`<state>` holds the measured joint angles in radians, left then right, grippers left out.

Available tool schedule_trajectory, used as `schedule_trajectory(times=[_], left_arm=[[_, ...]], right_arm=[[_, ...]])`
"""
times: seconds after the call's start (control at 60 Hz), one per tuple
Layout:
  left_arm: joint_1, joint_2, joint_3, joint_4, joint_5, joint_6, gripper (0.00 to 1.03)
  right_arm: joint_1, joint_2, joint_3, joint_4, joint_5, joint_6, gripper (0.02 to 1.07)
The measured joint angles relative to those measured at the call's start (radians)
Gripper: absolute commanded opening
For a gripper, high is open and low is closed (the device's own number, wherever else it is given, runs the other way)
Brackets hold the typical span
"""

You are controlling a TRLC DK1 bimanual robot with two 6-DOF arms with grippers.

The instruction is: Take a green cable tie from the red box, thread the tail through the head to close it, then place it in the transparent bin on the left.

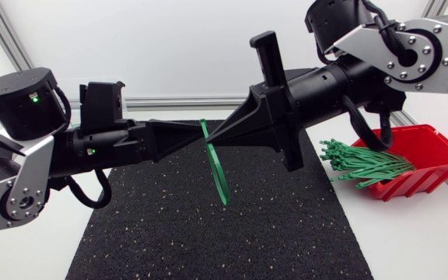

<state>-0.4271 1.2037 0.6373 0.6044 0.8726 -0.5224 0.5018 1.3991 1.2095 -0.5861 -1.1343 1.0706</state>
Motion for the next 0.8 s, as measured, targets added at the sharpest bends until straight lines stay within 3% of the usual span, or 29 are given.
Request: schedule_trajectory(times=[0.8], left_arm=[[-0.028,-0.059,-0.017,0.003,-0.060,0.000,0.04]], right_arm=[[-0.023,0.015,-0.020,0.044,-0.045,0.000,0.08]])
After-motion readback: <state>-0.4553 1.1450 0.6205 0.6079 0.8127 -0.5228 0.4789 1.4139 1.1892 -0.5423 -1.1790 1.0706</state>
